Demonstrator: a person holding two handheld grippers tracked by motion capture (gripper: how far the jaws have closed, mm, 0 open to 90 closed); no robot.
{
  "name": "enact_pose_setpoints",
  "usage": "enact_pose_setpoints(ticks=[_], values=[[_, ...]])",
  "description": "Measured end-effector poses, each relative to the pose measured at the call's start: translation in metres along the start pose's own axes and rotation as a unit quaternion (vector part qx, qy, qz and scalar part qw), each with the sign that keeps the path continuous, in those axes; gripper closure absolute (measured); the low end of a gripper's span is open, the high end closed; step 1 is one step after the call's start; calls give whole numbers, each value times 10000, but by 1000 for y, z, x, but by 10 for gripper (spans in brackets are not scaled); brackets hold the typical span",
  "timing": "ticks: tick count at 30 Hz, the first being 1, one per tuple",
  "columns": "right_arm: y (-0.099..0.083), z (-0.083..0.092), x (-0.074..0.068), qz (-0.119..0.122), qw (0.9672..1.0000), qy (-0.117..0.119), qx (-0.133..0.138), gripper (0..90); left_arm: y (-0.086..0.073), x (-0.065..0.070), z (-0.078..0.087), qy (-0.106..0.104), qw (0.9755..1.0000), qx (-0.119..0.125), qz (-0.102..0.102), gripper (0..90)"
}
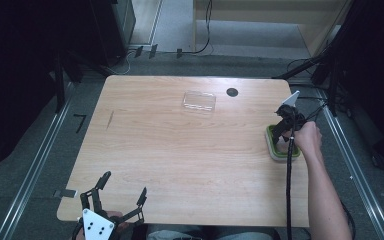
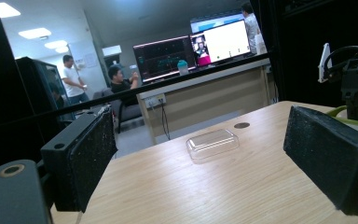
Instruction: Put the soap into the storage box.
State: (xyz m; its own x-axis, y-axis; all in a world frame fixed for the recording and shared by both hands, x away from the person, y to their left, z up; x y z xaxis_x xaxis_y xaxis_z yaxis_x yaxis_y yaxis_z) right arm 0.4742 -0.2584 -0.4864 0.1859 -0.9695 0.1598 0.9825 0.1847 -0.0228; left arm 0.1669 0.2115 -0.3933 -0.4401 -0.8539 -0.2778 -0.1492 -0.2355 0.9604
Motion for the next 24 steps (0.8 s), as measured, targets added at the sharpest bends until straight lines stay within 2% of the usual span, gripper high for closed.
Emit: enact_pose_setpoints(ticks=[6, 11, 19, 24], values=[[-1, 1, 1, 32, 10000, 17, 40, 335, 0, 0, 0, 13, 10000, -4, 6, 99], [-3, 8, 2, 5, 9999, -29, 149, 291, 0, 0, 0, 8, 10000, -9, 5, 99], [-7, 14, -4, 145, 9997, 38, 194, 222, 0, 1, -5, -24, 10000, -22, -3, 99], [-10, 22, -11, 337, 9989, 135, 297, 146, -1, 1, -7, -57, 10000, -40, -17, 99]])
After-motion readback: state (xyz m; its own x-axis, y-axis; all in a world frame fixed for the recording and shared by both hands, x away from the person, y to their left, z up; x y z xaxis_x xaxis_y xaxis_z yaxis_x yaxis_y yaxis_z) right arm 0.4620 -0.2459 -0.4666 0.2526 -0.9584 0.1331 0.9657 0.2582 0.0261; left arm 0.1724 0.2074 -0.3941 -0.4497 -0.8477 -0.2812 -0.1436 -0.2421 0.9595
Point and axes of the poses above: each handheld gripper's, and its own axes: z roughly backward along the jaws, y roughly out of its top, x roughly to its right, the point moved 4 cm from there along -z, roughly forward along the jaws, and after that the axes turned 10 degrees about -y, right-handed, at the moved point
